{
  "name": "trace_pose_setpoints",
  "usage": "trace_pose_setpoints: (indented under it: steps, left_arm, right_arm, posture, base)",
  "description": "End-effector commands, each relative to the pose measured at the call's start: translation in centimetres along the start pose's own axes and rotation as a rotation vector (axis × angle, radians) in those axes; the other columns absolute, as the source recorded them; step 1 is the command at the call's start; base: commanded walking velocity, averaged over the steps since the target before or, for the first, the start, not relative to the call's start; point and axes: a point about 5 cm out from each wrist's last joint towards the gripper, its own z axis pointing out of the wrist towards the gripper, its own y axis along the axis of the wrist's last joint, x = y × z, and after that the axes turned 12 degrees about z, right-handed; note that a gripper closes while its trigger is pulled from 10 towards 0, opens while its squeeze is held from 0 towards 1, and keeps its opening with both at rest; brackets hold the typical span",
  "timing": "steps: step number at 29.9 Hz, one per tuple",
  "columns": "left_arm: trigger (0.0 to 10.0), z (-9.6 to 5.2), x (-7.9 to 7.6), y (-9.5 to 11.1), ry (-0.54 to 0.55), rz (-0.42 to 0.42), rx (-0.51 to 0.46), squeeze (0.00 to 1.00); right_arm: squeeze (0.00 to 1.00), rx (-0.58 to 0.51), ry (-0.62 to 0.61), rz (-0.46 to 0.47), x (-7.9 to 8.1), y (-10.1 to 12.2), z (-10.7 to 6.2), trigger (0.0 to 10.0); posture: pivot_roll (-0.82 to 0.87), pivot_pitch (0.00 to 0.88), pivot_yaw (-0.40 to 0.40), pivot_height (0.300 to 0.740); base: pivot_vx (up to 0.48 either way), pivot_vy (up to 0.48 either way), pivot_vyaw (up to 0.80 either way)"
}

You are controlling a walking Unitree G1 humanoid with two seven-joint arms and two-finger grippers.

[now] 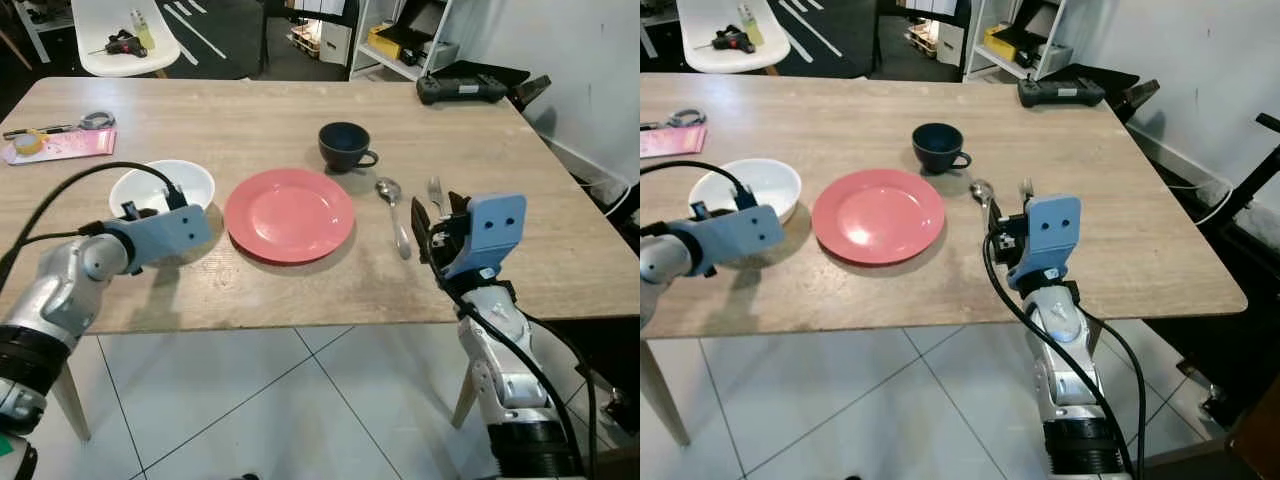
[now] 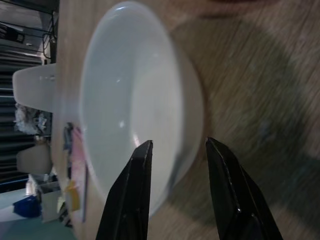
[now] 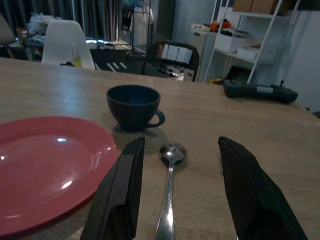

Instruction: Setting the table

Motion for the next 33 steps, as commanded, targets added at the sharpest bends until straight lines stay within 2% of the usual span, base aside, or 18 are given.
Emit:
trace_pose_setpoints:
  steps: [1,2,3,17,26,27,29,30,31,33]
  left_arm:
    - [1.7,0.2,-0.4,-0.3,-0.018,-0.002,0.007,0.00]
    - [1.7,0.3,-0.5,-0.3,-0.014,0.007,0.011,0.00]
    - [0.0,0.4,-0.7,-0.4,-0.011,0.006,0.015,0.00]
    - [0.0,0.5,-0.5,-0.8,0.026,0.009,0.006,0.00]
    - [0.0,-0.2,1.0,-0.3,0.165,0.006,-0.013,0.00]
    - [3.9,-0.5,1.7,0.1,0.217,-0.024,-0.036,0.00]
    - [3.9,-0.7,2.1,0.4,0.252,-0.045,-0.052,0.00]
    - [10.0,-1.0,2.8,0.9,0.293,-0.099,-0.077,0.00]
    - [10.0,-1.0,2.8,0.9,0.293,-0.099,-0.077,0.00]
    - [10.0,-2.2,4.2,3.2,0.378,-0.252,-0.191,0.00]
  right_arm:
    - [0.00,0.007,-0.010,0.007,-0.2,0.0,-0.2,10.0]
    - [0.00,0.006,-0.011,0.007,-0.2,0.0,-0.2,10.0]
    - [0.00,0.004,-0.011,0.007,-0.2,0.1,-0.1,10.0]
    - [0.00,0.012,-0.007,0.009,-0.1,0.0,0.0,10.0]
    - [0.00,0.012,-0.017,0.023,-0.1,0.0,0.0,10.0]
    - [0.00,0.012,-0.018,0.023,-0.1,0.0,0.0,10.0]
    - [0.00,0.012,-0.017,0.023,-0.1,0.0,0.0,10.0]
    - [0.00,0.012,-0.017,0.023,-0.1,0.0,0.0,10.0]
    - [0.00,0.012,-0.017,0.023,-0.1,0.0,0.0,10.0]
    - [0.00,0.011,-0.017,0.024,0.0,0.0,0.0,10.0]
  posture:
    - [0.04,0.132,0.055,0.740]
    - [0.04,0.132,0.054,0.740]
    - [0.04,0.133,0.053,0.740]
    - [0.05,0.133,0.045,0.740]
    - [0.05,0.131,0.047,0.740]
    - [0.05,0.130,0.047,0.740]
    - [0.05,0.130,0.047,0.740]
    - [0.05,0.129,0.048,0.740]
    - [0.05,0.129,0.048,0.740]
    - [0.05,0.125,0.047,0.740]
  base:
    - [0.000,0.000,0.00]
    - [0.000,0.000,0.00]
    - [0.000,0.000,0.00]
    - [0.000,0.000,0.00]
    - [0.000,0.000,0.00]
    - [0.000,0.000,0.00]
    - [0.000,0.000,0.00]
    - [0.000,0.000,0.00]
    - [0.000,0.000,0.00]
    - [0.000,0.000,0.00]
